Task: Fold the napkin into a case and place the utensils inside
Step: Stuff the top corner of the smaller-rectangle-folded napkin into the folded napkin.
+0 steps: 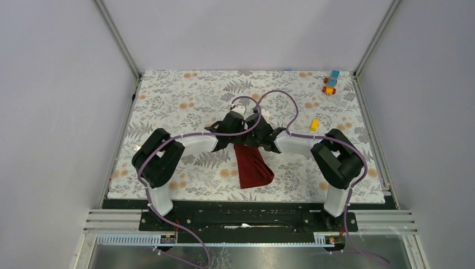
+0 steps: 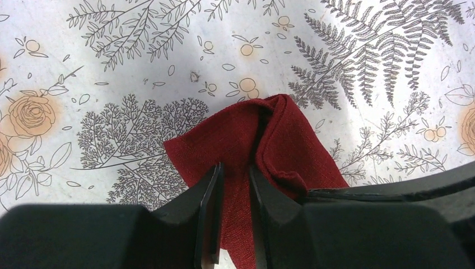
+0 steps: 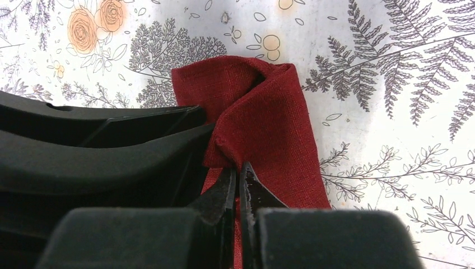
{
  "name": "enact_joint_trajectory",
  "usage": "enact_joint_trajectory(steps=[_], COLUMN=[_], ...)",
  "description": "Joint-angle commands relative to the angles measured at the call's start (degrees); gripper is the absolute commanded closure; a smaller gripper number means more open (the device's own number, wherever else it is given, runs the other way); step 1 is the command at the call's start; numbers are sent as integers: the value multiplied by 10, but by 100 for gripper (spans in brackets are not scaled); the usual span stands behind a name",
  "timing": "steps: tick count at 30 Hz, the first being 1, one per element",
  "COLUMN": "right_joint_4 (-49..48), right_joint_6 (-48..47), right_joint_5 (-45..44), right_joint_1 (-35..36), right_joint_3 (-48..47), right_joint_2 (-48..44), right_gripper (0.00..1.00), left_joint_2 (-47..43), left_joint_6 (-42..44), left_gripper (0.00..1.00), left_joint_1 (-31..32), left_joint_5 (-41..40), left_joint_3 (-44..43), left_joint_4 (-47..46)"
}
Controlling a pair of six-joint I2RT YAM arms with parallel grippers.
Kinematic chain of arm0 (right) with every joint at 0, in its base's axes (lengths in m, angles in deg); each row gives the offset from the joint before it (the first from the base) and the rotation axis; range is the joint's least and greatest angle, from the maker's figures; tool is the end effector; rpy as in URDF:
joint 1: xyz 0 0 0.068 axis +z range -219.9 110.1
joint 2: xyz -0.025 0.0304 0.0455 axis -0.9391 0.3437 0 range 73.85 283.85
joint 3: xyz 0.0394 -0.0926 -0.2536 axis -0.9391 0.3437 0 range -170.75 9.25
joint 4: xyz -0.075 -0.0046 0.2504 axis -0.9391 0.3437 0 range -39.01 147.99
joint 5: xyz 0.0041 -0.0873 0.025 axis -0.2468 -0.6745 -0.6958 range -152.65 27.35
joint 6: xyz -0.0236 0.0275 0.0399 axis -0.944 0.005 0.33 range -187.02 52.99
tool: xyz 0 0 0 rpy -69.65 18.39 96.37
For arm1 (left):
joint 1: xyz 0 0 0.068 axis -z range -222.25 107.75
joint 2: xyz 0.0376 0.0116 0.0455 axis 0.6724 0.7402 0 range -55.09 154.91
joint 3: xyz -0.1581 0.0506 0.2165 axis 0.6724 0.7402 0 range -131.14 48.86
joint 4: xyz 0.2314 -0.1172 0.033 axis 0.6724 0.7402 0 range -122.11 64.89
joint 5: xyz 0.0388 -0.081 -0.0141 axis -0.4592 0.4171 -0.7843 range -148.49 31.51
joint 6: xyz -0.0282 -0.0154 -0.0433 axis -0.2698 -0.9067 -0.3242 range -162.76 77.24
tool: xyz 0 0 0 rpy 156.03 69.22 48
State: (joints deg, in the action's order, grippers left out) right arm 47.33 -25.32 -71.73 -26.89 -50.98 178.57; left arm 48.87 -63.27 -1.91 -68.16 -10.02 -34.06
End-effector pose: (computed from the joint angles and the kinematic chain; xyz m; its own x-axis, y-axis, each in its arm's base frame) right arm 0.2863 0.2595 0.1686 -0.7469 0.2014 -0.6337 -0.1197 0.8967 0.4262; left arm 0.2926 -0.2407 0.1640 -0.6789 0.1234 -0.7238 0.3275 0.9332 -0.1482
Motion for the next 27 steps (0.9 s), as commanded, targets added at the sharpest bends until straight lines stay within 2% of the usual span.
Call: enact_joint_trajectory(steps=[1, 8, 10, 16, 22, 27], right_joint_4=[-17, -26, -27, -33, -60, -151], right_joint_6=[14, 26, 31, 56, 146, 236], right_joint_5=[10, 18, 21, 32, 65, 87], right_joint_1=[2, 2, 2, -4, -16, -29], right_joint_3=[-3, 0, 0, 15, 39, 72], right_joint_2=[-15, -11, -10, -14, -22, -1], right_gripper=[100, 100, 100, 100, 100, 100], left_joint_2=[9, 10, 8, -17, -62, -72], left_joint_6=[10, 10, 9, -2, -43, -53], left_gripper=[74, 88, 99, 100, 100, 100], left_joint_1=[2, 3, 3, -4, -35, -38], left_joint_5=[-21, -33, -33, 0, 93, 120], left_joint_3=[-24, -26, -28, -12, 34, 46], left_joint_4=[3, 4, 5, -9, -63, -74])
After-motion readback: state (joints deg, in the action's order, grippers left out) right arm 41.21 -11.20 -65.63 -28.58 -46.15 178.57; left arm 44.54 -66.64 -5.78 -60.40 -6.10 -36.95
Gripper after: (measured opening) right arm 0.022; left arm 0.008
